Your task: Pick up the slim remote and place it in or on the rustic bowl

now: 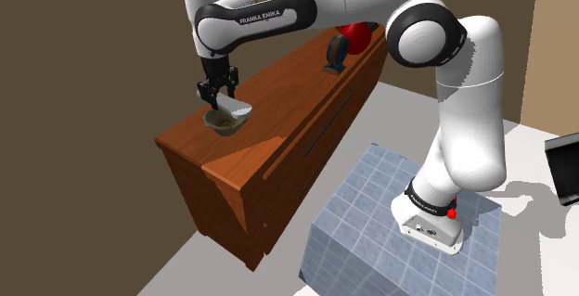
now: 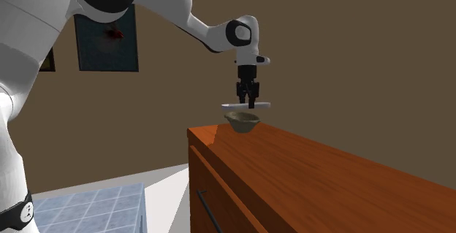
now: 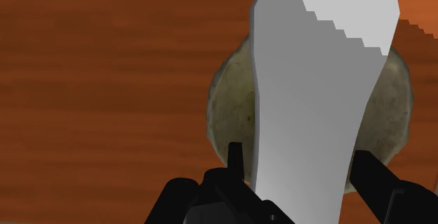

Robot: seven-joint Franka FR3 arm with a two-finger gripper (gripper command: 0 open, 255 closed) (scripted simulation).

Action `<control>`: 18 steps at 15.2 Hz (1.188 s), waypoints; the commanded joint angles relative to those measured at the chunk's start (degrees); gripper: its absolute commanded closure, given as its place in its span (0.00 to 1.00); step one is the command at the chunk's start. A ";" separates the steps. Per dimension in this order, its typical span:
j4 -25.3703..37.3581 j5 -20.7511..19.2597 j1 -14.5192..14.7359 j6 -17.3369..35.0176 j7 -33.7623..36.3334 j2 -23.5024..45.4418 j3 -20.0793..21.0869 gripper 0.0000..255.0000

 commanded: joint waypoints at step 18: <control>7.07 0.06 0.16 -7.20 -0.10 -0.16 0.05 0.00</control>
